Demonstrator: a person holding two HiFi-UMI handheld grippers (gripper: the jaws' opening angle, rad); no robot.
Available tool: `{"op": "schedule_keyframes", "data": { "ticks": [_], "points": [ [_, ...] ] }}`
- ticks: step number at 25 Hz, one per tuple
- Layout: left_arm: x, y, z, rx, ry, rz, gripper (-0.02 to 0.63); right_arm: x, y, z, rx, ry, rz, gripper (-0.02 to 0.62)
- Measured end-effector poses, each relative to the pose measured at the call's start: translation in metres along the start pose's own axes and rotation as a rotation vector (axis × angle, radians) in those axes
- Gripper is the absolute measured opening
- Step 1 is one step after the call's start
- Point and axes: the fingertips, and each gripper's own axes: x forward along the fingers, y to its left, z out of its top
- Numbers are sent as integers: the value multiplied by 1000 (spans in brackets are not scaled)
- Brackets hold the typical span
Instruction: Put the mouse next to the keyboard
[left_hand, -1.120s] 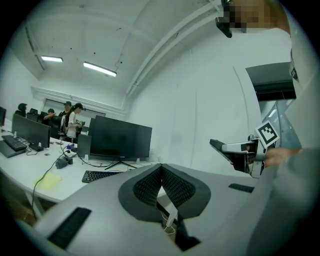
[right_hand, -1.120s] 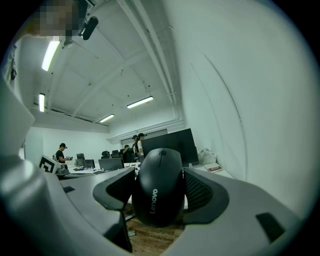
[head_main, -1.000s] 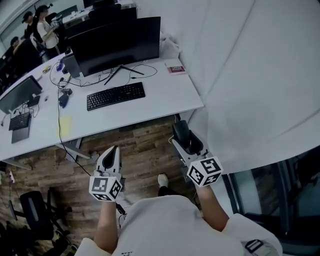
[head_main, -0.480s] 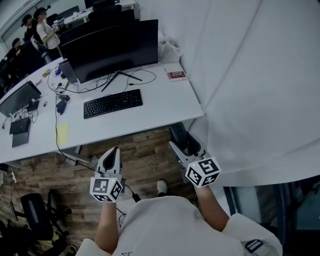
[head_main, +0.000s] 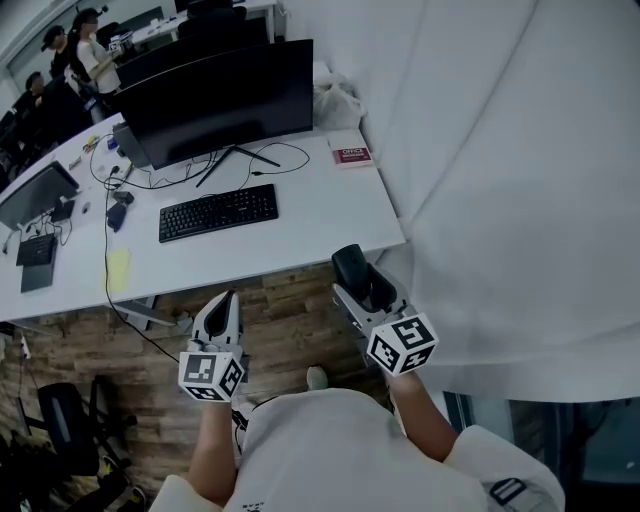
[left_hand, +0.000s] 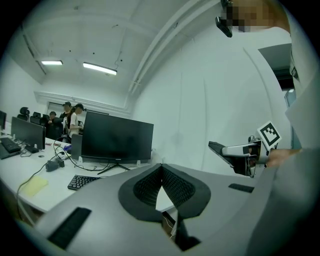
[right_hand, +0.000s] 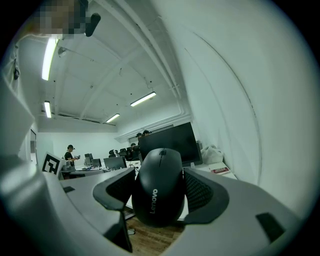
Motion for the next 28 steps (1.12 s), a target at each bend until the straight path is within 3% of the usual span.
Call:
{"op": "schedule_keyframes", "data": {
  "ticks": [12,28],
  "points": [
    [14,-1,0,4,12,45,6,17,-18,0,15,10,46,311],
    [24,1,-4,11,14,37,6,25,-22,-4,19,12,48,311]
  ]
}}
